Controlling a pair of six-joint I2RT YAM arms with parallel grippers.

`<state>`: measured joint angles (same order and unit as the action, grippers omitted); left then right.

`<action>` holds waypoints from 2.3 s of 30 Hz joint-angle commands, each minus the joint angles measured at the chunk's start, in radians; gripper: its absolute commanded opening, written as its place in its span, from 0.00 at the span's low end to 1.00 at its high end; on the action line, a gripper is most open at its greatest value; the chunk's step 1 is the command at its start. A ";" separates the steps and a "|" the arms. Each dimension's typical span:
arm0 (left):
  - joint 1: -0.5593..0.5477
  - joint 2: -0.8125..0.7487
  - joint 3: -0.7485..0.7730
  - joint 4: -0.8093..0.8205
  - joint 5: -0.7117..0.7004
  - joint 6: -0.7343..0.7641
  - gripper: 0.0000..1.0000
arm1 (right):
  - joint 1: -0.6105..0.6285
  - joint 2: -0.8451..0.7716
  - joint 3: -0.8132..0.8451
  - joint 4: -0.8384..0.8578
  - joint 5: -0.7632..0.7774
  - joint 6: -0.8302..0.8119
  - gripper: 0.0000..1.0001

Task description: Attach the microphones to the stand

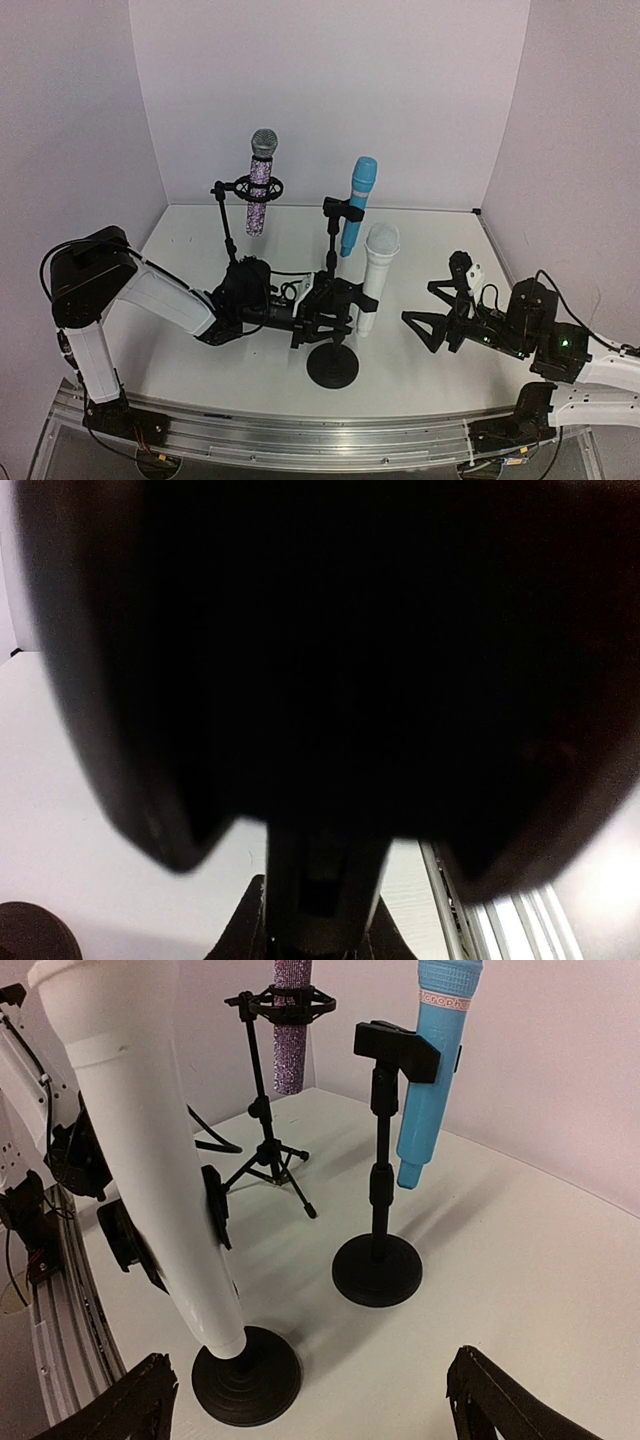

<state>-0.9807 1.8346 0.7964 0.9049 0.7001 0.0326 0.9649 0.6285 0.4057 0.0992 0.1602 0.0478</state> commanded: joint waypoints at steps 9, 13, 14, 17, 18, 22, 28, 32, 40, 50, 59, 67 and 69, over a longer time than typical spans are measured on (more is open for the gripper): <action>-0.029 0.247 0.507 -0.038 -0.130 -0.013 0.00 | 0.003 -0.059 0.230 -0.258 0.448 -0.088 0.93; -0.031 0.338 0.640 -0.054 -0.157 -0.007 0.00 | 0.003 -0.155 0.270 -0.390 0.571 -0.086 0.93; -0.033 0.364 0.679 -0.064 -0.172 -0.001 0.00 | 0.003 -0.182 0.281 -0.421 0.594 -0.080 0.93; -0.036 0.447 0.808 -0.100 -0.230 0.015 0.00 | 0.003 -0.229 0.328 -0.509 0.645 -0.072 0.92; -0.038 0.470 0.845 -0.114 -0.257 0.017 0.00 | 0.003 -0.236 0.341 -0.534 0.649 -0.074 0.92; -0.040 0.549 0.975 -0.156 -0.357 0.022 0.00 | 0.003 -0.234 0.380 -0.582 0.642 -0.094 0.92; -0.041 0.616 1.080 -0.194 -0.397 0.000 0.00 | 0.003 -0.234 0.375 -0.598 0.639 -0.097 0.92; -0.041 0.629 1.092 -0.223 -0.411 -0.017 0.00 | 0.003 -0.247 0.370 -0.602 0.644 -0.088 0.92; -0.042 0.662 1.104 -0.213 -0.423 -0.063 0.00 | 0.003 -0.233 0.381 -0.610 0.640 -0.084 0.92; -0.042 0.689 1.090 -0.179 -0.390 -0.106 0.00 | 0.003 -0.189 0.392 -0.610 0.616 -0.088 0.92; -0.042 0.618 0.971 -0.147 -0.339 -0.106 0.50 | 0.004 -0.188 0.395 -0.610 0.604 -0.089 0.92; -0.042 0.471 0.787 -0.154 -0.279 -0.101 0.74 | 0.003 -0.146 0.368 -0.613 0.607 -0.061 0.94; -0.042 0.409 0.713 -0.171 -0.256 -0.096 0.76 | 0.003 -0.123 0.355 -0.616 0.606 -0.056 0.96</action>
<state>-1.0203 2.4275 1.5985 0.7129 0.3869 -0.0654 0.9718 0.5390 0.7589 -0.5182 0.7631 -0.0316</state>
